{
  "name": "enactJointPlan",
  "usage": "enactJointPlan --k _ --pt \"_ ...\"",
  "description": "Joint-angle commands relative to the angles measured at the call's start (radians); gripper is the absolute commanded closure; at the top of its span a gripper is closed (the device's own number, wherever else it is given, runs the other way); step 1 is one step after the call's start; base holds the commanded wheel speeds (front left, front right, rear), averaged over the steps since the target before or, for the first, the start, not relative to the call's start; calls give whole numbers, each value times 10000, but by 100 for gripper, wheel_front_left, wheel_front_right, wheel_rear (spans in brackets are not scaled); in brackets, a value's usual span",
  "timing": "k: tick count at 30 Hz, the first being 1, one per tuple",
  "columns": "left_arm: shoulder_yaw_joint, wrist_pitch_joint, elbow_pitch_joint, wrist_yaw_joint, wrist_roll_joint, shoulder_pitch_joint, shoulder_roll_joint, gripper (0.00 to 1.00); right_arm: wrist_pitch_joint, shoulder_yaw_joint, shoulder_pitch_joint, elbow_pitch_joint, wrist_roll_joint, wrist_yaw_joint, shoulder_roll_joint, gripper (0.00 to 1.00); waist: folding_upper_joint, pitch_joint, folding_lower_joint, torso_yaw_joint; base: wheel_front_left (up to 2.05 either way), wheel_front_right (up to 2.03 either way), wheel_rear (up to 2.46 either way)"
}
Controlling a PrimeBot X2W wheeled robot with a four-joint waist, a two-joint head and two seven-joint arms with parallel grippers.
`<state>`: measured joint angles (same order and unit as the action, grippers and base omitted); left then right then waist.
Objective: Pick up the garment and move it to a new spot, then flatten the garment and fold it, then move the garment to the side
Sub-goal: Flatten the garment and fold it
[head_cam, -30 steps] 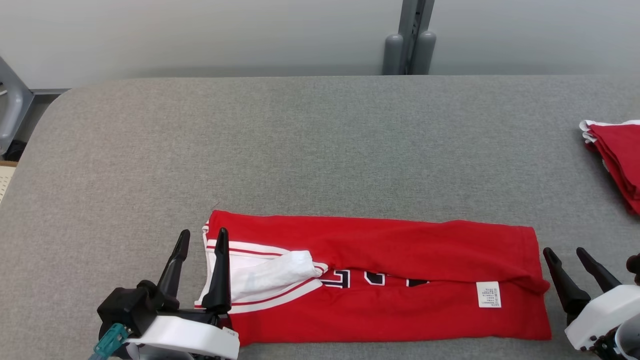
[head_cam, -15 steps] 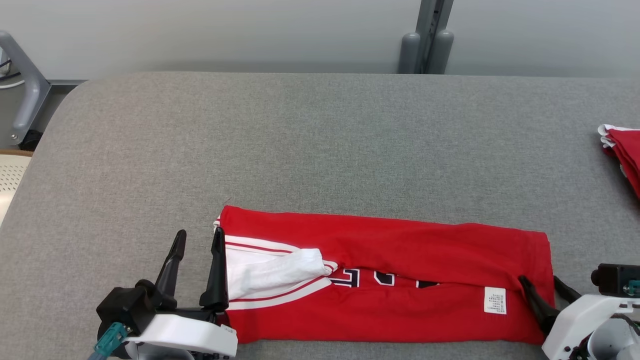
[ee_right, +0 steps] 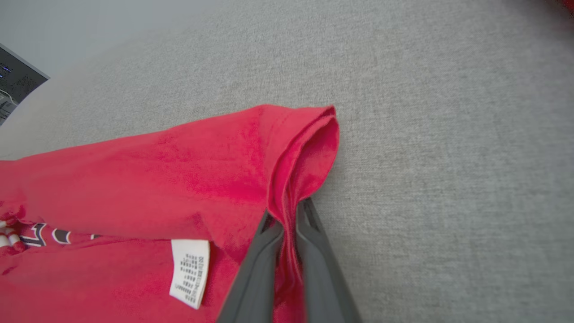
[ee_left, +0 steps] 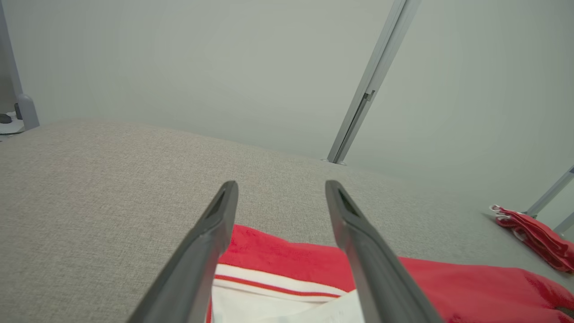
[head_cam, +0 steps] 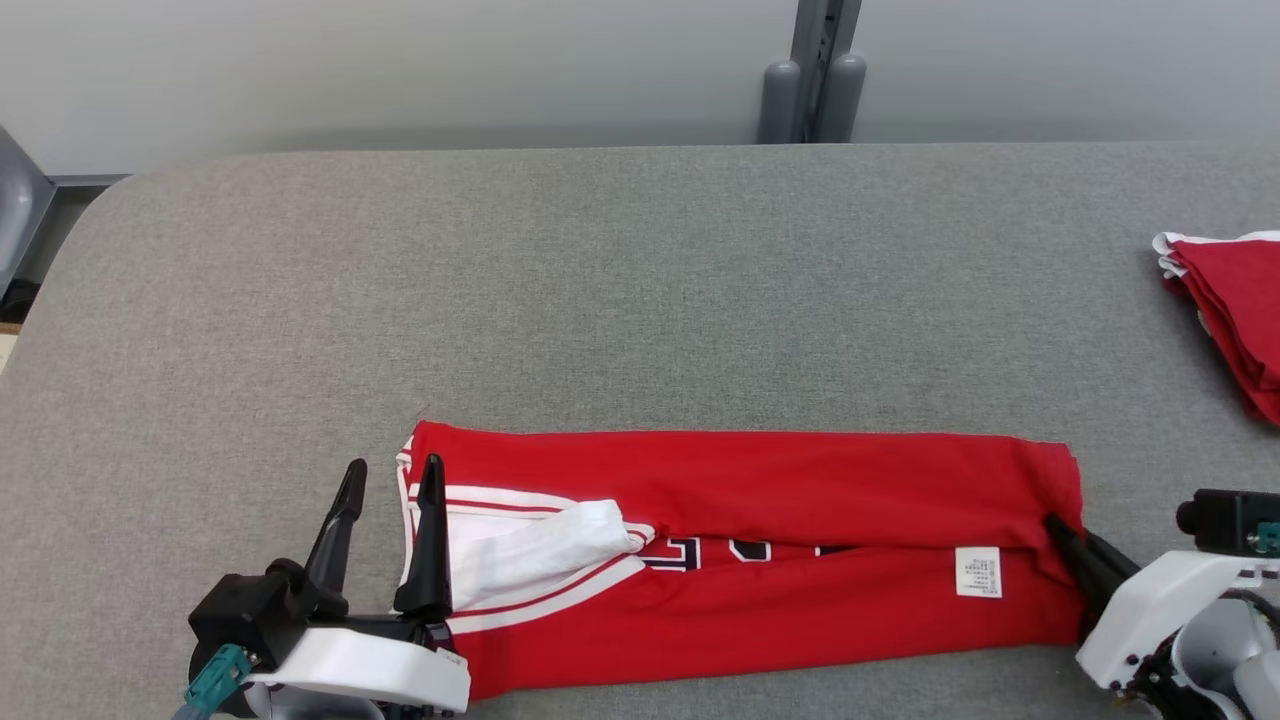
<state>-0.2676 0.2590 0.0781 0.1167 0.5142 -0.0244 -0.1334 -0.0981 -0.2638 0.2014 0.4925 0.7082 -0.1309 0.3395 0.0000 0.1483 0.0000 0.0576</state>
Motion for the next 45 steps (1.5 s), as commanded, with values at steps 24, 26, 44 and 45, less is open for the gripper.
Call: enactJointPlan --k 24,26,44,45 --pt "-238 -182 200 77 -25 109 -158 0 -1555 200 -816 -3980 2160 -1 1589 100 0 -497 0 -737 0 0 0" --pt "-279 -181 211 71 -18 114 -162 0 -1695 70 -873 -4413 2291 -1 1535 100 0 -541 0 -697 0 0 0" --pt "-482 -179 244 28 34 -56 -111 0 -2938 -1571 -55 -5547 2796 -1 -756 100 0 -583 0 -178 0 0 0" --pt "-492 -171 255 20 39 -87 -102 0 -2925 -1746 71 -5447 2716 -1 -920 100 0 -574 0 -154 0 0 0"
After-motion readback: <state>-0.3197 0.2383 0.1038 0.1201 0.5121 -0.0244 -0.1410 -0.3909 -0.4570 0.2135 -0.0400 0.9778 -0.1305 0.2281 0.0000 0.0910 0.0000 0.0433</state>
